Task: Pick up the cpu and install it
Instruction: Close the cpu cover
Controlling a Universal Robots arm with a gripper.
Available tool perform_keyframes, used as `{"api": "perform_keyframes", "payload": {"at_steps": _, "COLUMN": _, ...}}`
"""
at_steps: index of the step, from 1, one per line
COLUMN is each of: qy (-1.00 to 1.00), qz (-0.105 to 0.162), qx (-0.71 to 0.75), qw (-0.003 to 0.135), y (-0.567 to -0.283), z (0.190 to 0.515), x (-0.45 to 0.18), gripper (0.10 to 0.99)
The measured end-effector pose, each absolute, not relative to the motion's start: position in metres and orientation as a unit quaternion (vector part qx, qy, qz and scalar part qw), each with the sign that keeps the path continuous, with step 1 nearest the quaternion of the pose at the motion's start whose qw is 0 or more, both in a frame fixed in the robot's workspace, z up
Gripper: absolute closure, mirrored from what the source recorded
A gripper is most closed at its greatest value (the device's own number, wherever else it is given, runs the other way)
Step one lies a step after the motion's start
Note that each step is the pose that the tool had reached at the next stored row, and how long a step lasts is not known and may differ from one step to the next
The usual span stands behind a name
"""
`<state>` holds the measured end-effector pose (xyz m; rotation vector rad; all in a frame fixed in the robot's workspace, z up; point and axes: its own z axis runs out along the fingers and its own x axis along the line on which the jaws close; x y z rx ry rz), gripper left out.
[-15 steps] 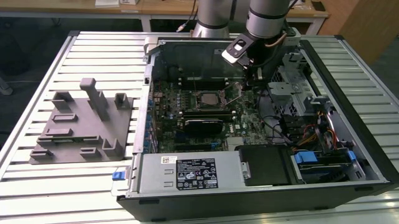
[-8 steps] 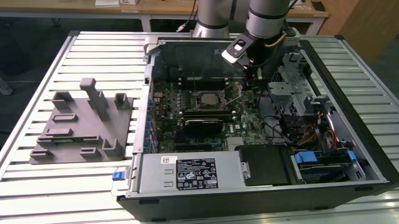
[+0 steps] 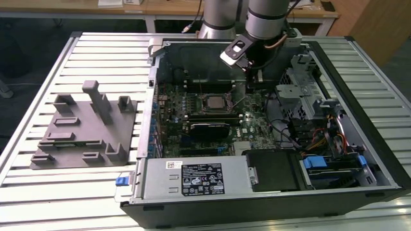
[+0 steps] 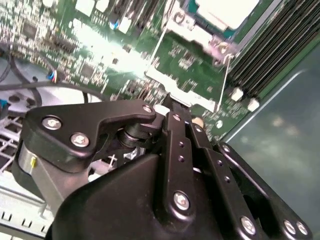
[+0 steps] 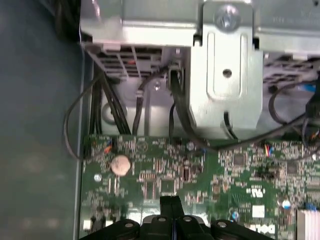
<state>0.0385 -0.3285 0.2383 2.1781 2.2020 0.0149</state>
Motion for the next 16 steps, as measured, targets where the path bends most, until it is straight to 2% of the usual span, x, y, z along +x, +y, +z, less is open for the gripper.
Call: {"api": "perform_keyframes", "payload": {"at_steps": 16, "qy": 0.711, "qz": 0.005, "qx": 0.703, "qw": 0.022, "y": -0.328, "z": 0.238, "x": 0.004, "gripper": 0.98}}
